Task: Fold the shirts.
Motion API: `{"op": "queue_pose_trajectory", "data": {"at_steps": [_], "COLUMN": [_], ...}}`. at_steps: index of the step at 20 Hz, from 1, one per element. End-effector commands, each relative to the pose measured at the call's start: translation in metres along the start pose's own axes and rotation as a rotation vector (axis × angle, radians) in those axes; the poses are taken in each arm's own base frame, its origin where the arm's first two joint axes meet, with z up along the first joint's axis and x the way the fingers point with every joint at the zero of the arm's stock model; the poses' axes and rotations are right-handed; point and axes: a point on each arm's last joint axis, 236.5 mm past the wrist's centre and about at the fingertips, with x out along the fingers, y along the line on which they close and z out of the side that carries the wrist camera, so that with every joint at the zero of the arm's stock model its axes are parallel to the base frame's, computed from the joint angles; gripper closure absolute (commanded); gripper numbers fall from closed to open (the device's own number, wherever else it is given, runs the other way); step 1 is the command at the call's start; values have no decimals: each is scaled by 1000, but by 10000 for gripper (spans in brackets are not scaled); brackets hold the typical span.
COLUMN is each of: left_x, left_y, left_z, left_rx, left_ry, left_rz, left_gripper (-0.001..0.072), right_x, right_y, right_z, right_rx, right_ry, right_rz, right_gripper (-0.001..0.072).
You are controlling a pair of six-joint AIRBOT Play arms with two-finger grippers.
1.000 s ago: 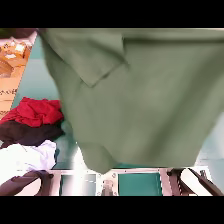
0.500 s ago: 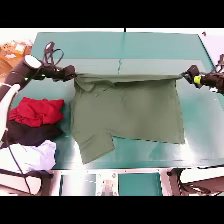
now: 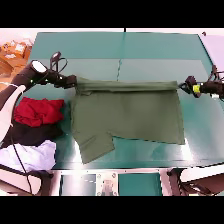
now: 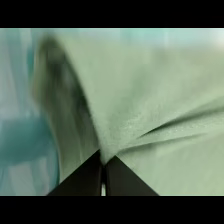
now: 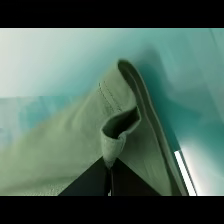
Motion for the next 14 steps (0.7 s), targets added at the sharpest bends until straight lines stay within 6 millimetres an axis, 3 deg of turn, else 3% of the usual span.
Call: {"op": "queue_pose_trajectory", "data": {"at_steps": [1,4,9,10,11,12,13,14], "left_x": [0,2,3,2,0,-3,-7,-14], "left_y": [0,-9,-21,-20,-19,-18,-15,-12], "left_z": [-27,-33,-51,-56,-63,-71,-81,-91], "left_rx": [20,35,20,-2,-20,-35,-58,-61], "left_ry": [115,136,209,232,260,296,344,394], "left_rz": [-2,-12,-24,-21,-13,-6,5,12], "left_gripper": [683,684,683,682,554,249,130,130], "right_x": [-12,-6,-4,-5,-8,-13,-21,-29], "right_y": [-27,-32,-26,-25,-25,-30,-39,-48], "right_z": [-31,-44,-50,-56,-62,-67,-71,-74], "right_rx": [29,46,38,38,39,33,55,91], "right_ry": [59,85,106,133,163,194,226,250], "right_rz": [-62,-67,-59,-52,-48,-58,-87,-115], "right_gripper": [697,697,695,644,407,332,360,379]}}
